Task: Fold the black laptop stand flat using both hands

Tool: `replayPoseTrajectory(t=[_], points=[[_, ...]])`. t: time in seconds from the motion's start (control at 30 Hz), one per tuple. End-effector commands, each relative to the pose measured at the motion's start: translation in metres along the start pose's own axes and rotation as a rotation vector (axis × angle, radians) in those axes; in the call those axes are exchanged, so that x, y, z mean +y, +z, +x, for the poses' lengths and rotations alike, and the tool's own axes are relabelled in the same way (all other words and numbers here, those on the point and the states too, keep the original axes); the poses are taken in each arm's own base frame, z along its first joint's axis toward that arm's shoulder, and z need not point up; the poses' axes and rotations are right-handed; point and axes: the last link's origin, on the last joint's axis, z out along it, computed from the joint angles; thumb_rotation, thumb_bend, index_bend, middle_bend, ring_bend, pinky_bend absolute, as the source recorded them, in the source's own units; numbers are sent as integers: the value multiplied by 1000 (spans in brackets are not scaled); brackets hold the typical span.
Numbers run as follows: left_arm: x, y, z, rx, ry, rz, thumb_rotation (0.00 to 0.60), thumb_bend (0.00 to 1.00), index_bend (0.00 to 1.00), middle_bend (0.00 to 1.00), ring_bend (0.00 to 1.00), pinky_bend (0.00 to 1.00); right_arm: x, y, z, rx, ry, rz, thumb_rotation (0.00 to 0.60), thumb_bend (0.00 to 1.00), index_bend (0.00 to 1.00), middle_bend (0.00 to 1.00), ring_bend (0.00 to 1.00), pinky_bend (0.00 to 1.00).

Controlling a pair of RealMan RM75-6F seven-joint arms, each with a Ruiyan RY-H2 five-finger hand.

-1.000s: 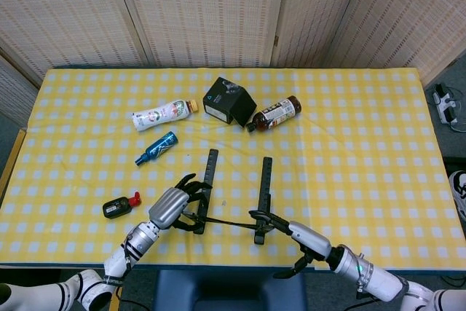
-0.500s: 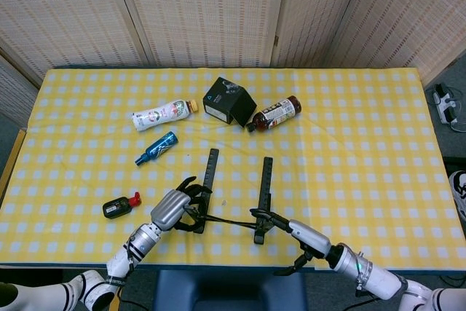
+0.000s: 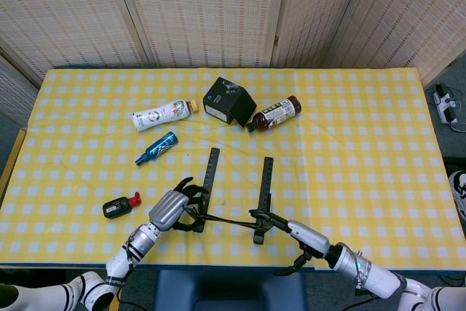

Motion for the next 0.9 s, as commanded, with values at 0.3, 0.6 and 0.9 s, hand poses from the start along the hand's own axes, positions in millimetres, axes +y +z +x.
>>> replayPoseTrajectory(t=[0.3,0.6,0.9], points=[[0,0,-4,-5,4,1,600,430,645,296,232,8,2,-1,1,5,3,-2,600,174,0,15,47,0],[0,-4,-3,-2,2,2,600,436,548,300,232,6,1,0,0,-6,-6,1,600,174,0,14,48,0],[-1,-3,-3,8,14,12,600,435,512,300,232,6,1,-2,0,-5,-6,-1,600,175,0,14,46,0]])
